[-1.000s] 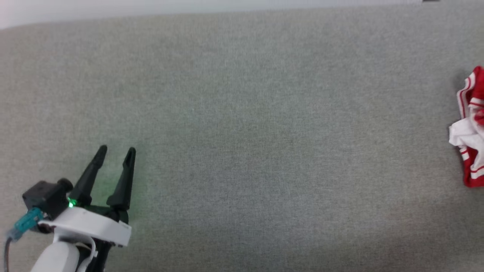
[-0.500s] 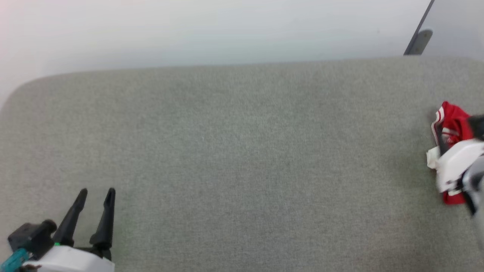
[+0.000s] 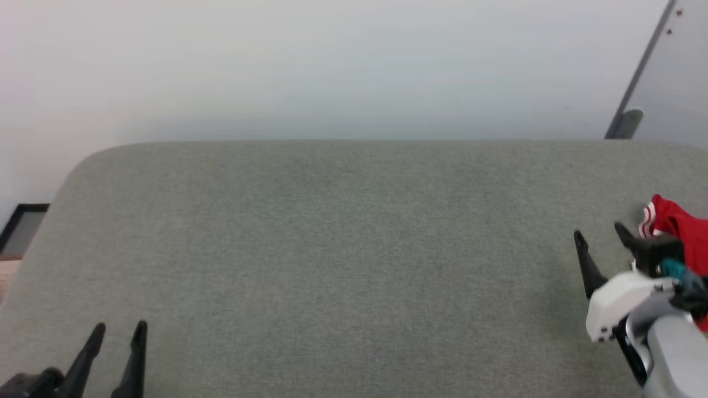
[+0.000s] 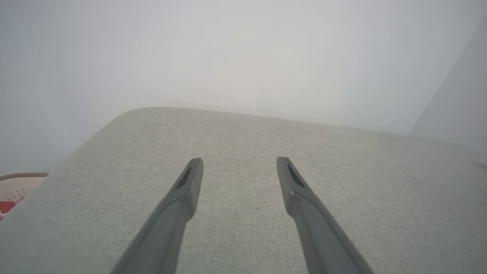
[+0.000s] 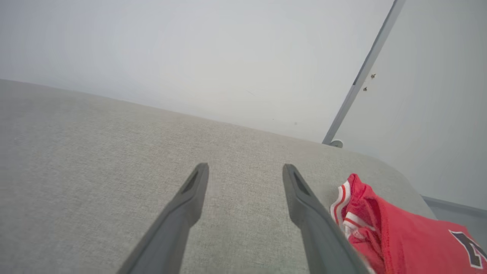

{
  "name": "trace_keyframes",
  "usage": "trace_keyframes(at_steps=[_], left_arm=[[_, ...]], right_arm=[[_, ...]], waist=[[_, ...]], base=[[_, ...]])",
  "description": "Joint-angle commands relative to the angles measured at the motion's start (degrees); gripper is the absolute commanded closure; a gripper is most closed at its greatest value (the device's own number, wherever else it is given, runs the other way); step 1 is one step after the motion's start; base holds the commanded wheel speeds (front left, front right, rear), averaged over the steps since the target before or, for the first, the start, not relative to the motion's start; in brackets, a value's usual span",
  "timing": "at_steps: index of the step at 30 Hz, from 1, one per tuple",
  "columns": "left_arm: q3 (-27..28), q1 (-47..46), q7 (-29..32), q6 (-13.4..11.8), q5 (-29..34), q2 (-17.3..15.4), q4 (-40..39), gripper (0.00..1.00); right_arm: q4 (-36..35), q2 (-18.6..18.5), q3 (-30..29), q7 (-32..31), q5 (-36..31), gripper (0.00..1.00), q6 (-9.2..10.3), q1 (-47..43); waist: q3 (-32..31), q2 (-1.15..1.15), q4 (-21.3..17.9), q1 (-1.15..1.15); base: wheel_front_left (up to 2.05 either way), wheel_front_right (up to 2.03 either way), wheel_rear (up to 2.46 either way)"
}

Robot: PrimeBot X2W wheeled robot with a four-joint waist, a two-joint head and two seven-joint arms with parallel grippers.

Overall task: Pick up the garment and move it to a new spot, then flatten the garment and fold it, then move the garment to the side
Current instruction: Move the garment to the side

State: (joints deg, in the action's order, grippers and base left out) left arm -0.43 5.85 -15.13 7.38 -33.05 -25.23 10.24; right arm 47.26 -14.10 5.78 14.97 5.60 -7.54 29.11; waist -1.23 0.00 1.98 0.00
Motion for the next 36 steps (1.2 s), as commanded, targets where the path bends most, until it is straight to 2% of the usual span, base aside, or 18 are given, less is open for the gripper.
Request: trace_keyframes(at_steps=[1,8,16,24,36], left_arm=[[0.6,1.0,0.0,0.1,0.7,0.2,0.0,0.0],[3.0,3.8,0.0,0.1,2.2,0.8,-0.1,0.0],[4.5,5.1,0.0,0.1,2.2,0.9,-0.3,0.0],[4.6,5.5,0.0,0.1,2.5,1.1,-0.6,0.0],[1.8,4.2,0.0,0.1,1.3,-0.7,-0.6,0.0]], right_arm=[[-1.9,0.2,-0.7,0.2,0.2,0.0,0.12,-2.6],[-11.0,2.4,-2.7,0.2,-1.4,0.0,0.12,-11.0],[-18.2,4.9,-4.5,0.2,-2.7,0.0,0.12,-17.9],[-22.0,7.1,-6.0,0.3,-2.9,0.0,0.12,-22.8],[-24.5,8.8,-6.1,0.3,-3.7,0.0,0.12,-26.4]], waist=[[-1.6,0.0,1.7,0.0],[-3.0,0.0,2.3,0.0],[-3.7,0.0,2.1,0.0],[-3.8,0.0,1.1,0.0],[-3.5,0.0,0.1,0.0]], base=[[0.0,0.0,0.0],[0.0,0.0,0.0],[0.0,0.0,0.0],[0.0,0.0,0.0],[0.0,0.0,0.0]])
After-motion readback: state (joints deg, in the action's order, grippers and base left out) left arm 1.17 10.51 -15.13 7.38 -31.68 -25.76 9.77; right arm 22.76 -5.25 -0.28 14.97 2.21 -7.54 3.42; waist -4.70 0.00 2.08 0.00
